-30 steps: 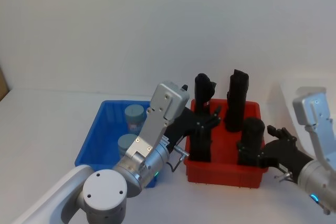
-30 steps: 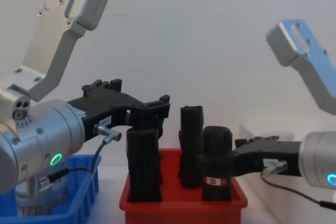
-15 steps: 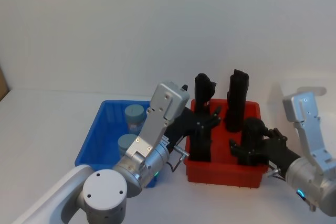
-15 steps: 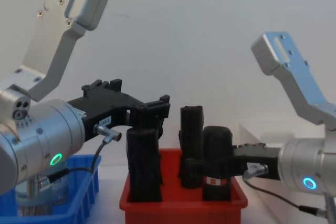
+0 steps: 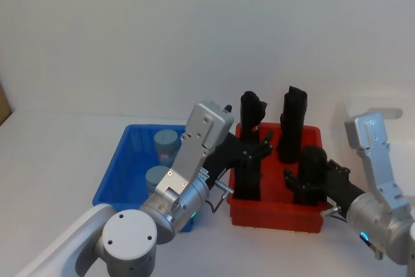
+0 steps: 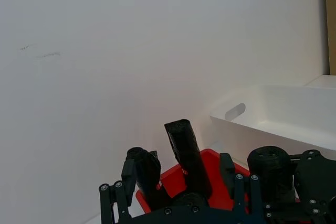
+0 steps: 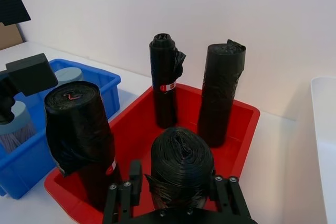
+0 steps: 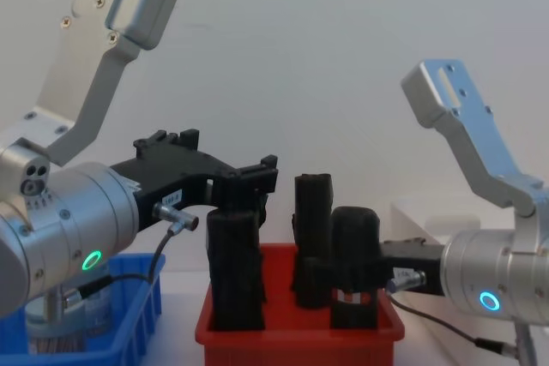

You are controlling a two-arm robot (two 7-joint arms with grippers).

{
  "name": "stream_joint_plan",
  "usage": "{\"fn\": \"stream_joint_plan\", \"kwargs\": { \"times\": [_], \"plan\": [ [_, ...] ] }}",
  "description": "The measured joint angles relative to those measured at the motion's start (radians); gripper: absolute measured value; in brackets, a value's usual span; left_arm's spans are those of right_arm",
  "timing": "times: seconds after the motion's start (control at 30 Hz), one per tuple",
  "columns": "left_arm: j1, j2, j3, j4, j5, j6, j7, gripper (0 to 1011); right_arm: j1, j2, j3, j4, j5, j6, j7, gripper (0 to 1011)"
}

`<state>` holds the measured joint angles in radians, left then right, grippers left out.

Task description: Pick the cotton swabs from the blue box and place them into the white box.

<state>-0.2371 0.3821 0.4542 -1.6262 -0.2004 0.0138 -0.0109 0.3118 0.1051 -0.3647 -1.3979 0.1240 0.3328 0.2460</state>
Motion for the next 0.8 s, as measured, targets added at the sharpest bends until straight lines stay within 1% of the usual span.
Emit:
{"fn": "stream_joint_plan", "kwargs": {
  "times": [0.03,0.1,0.13,0.23,0.27,0.33,0.57,0.8],
  "plan": [
    [0.000,0.000,0.000,0.000,0.000,0.000,0.000,1004,0.000,0.000,0.000,0.000,0.000,0.000,0.000,685],
    [0.000,0.000,0.000,0.000,0.000,0.000,0.000,1004,0.002,-0.001,0.000,0.003,0.001,0.000,-0.002,649],
    [0.000,0.000,0.000,0.000,0.000,0.000,0.000,1004,0.002,-0.002,0.000,0.004,0.001,-0.001,-0.002,606],
    [0.000,0.000,0.000,0.000,0.000,0.000,0.000,1004,0.003,-0.003,-0.001,0.006,0.002,-0.001,-0.003,533],
    [0.000,0.000,0.000,0.000,0.000,0.000,0.000,1004,0.003,-0.003,-0.001,0.006,0.002,-0.002,-0.003,485],
    [0.000,0.000,0.000,0.000,0.000,0.000,0.000,1004,0.003,-0.003,-0.001,0.006,0.002,-0.005,-0.003,445],
    [0.000,0.000,0.000,0.000,0.000,0.000,0.000,1004,0.005,-0.001,0.005,-0.011,0.011,-0.029,-0.008,399],
    [0.000,0.000,0.000,0.000,0.000,0.000,0.000,1004,0.015,0.000,0.021,-0.052,0.040,-0.074,-0.022,365]
  ]
}}
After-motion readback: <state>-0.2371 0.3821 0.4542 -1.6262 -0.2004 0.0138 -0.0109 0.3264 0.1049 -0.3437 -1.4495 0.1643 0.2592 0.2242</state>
